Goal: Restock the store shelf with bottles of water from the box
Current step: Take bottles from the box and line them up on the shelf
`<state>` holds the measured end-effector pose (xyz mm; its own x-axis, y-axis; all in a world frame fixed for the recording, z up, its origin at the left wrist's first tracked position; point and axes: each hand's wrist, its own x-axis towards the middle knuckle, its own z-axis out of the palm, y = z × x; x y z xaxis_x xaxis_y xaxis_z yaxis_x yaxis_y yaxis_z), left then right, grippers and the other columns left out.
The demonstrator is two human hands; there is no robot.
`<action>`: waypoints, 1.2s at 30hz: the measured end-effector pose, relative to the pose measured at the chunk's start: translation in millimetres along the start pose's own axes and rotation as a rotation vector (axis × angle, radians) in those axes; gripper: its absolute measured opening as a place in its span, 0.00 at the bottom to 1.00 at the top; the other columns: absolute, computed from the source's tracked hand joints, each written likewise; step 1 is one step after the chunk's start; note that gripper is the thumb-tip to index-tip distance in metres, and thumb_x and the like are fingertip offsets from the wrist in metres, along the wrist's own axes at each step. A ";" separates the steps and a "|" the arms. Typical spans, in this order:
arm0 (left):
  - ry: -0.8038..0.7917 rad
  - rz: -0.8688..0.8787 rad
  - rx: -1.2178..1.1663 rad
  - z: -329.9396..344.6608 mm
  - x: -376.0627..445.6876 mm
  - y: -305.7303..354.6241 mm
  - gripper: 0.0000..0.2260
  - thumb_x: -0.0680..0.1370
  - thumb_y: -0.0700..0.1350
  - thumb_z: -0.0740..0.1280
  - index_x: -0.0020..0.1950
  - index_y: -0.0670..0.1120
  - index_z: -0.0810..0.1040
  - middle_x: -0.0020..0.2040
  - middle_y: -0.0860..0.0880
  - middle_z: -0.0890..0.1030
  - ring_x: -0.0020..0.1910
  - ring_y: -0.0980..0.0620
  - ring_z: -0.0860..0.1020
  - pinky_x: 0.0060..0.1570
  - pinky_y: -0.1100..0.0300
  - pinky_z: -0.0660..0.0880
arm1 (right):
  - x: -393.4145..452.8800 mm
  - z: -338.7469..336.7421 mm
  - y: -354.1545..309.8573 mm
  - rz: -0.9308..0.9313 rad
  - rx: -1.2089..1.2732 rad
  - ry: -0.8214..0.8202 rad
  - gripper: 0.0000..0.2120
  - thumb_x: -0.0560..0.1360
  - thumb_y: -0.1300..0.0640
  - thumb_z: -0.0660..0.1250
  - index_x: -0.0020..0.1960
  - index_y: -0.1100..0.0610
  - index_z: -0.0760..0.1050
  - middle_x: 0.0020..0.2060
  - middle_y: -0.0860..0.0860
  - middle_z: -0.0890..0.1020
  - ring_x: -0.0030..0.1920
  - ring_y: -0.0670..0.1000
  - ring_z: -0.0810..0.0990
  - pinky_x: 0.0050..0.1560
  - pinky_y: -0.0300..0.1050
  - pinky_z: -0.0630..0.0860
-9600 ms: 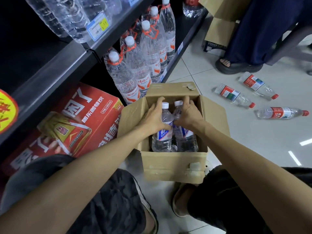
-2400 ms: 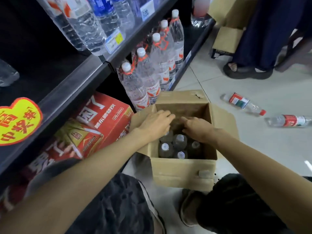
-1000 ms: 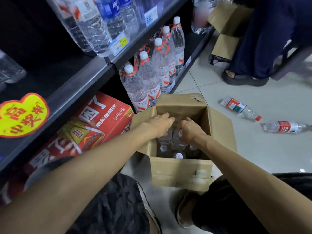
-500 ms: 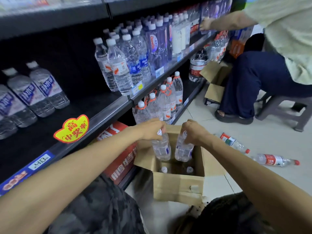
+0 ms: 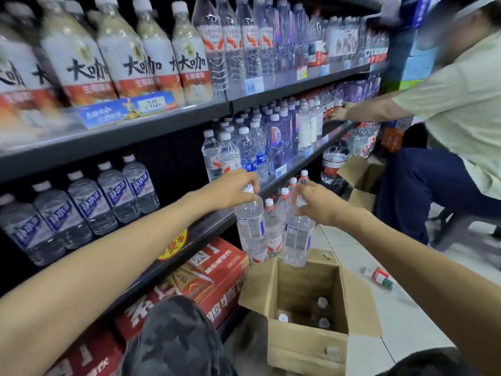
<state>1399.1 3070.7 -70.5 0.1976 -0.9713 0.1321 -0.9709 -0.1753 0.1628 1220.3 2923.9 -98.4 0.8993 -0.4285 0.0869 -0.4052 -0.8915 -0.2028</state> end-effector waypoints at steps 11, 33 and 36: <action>0.183 -0.038 0.151 -93.5 -33.0 -21.6 0.08 0.79 0.48 0.66 0.53 0.46 0.71 0.52 0.48 0.72 0.47 0.51 0.71 0.47 0.57 0.67 | 51.2 -64.0 -79.7 -0.132 -0.003 0.184 0.15 0.79 0.55 0.66 0.61 0.61 0.69 0.58 0.59 0.71 0.57 0.62 0.73 0.54 0.50 0.70; 0.153 -0.415 0.420 -57.5 -116.2 -121.0 0.12 0.80 0.44 0.62 0.60 0.41 0.66 0.59 0.41 0.70 0.57 0.40 0.73 0.52 0.49 0.72 | 154.4 21.4 -209.1 -0.337 0.041 0.270 0.16 0.77 0.60 0.67 0.63 0.59 0.68 0.59 0.57 0.71 0.57 0.60 0.71 0.52 0.49 0.67; 0.145 -0.493 0.406 -55.8 -124.1 -135.9 0.17 0.81 0.45 0.62 0.67 0.41 0.65 0.64 0.41 0.69 0.63 0.40 0.71 0.56 0.49 0.70 | 162.4 31.5 -223.2 -0.362 0.064 0.244 0.17 0.75 0.62 0.68 0.62 0.57 0.69 0.59 0.56 0.71 0.56 0.60 0.72 0.52 0.48 0.68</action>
<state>1514.0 3224.0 -54.4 0.6209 -0.7353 0.2718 -0.7303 -0.6686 -0.1404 1461.9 3057.9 -69.8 0.9133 -0.1191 0.3896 -0.0532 -0.9830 -0.1759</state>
